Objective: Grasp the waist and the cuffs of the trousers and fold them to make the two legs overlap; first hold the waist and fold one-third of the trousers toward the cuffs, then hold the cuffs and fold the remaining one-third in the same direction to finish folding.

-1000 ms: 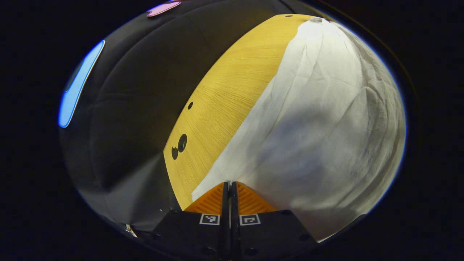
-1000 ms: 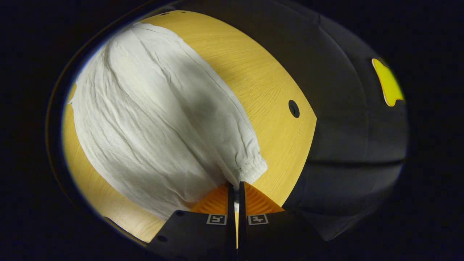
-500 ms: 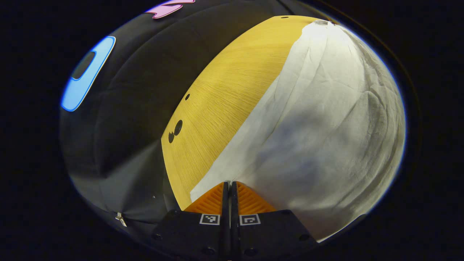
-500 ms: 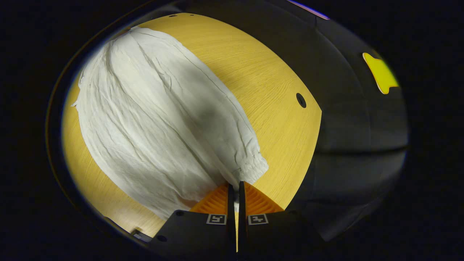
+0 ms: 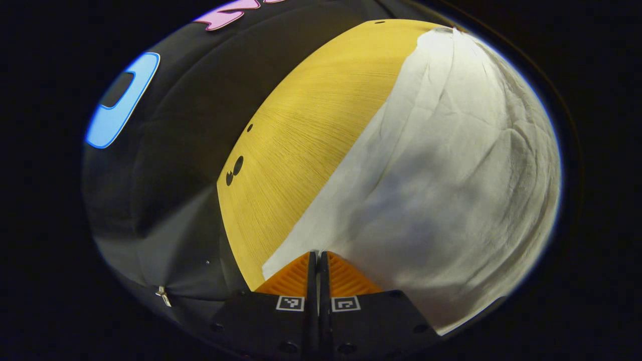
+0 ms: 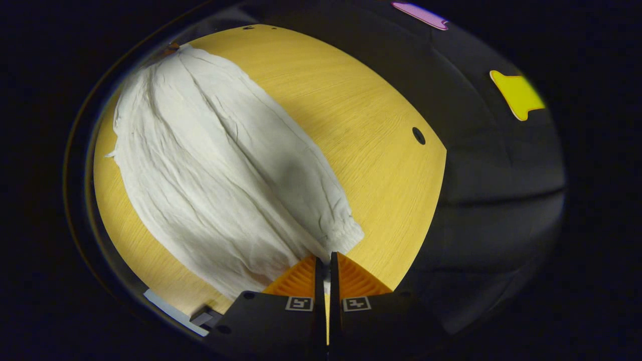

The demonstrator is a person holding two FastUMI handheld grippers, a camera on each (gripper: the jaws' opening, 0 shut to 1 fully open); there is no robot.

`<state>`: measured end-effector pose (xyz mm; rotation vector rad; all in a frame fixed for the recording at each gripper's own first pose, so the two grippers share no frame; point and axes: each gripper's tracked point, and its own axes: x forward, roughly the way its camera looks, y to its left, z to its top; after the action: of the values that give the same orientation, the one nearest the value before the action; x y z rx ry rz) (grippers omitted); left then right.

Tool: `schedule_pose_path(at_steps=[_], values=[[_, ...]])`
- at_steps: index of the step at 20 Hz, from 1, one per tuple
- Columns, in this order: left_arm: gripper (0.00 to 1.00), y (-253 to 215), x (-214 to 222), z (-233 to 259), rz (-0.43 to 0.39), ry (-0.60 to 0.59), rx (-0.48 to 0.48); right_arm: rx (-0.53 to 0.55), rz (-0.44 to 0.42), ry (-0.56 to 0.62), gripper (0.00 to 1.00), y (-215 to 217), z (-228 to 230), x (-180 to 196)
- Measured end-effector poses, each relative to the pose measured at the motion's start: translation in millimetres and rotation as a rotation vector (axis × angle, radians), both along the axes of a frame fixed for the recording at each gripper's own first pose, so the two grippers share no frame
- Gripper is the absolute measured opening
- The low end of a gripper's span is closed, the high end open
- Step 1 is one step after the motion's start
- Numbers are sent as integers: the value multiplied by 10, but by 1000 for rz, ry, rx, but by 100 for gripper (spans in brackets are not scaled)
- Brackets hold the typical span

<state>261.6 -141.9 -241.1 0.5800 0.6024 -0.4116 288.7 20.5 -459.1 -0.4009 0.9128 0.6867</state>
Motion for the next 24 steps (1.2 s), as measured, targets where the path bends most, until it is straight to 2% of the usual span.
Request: schedule_pose_path(at_steps=[1,2,3,4,5,6,8,11,12,14,17,18,20,22,24], values=[[5,-2,-3,8,0,-1,3,10,-33,26,18,-14,-55,52],[6,-2,-4,8,1,0,6,14,-63,66,11,-12,-92,74],[5,3,5,6,1,0,8,19,-86,97,24,-6,-148,103],[5,3,8,5,1,-1,11,24,-110,102,27,-27,-128,152],[6,9,13,8,-1,-2,15,39,-145,92,38,-58,-76,202],[5,21,14,14,1,-6,18,60,-190,76,41,-137,4,213],[6,21,23,66,12,-31,-5,114,-280,45,56,-263,212,226],[6,130,-170,67,53,31,-79,178,-417,44,66,-482,302,189],[29,161,-242,99,72,37,-97,218,-479,44,66,-525,355,140],[47,251,-430,148,108,59,-126,366,-651,93,66,-570,532,-59],[88,390,-672,280,189,60,-193,609,-943,264,67,-485,654,-469],[97,433,-762,338,221,65,-230,670,-1025,308,70,-448,635,-592],[97,503,-923,454,296,66,-306,700,-1153,375,68,-389,416,-835],[97,591,-1089,553,373,64,-372,775,-1256,455,68,-284,292,-1005],[97,633,-1279,657,449,69,-465,863,-1351,486,67,-206,224,-993]])
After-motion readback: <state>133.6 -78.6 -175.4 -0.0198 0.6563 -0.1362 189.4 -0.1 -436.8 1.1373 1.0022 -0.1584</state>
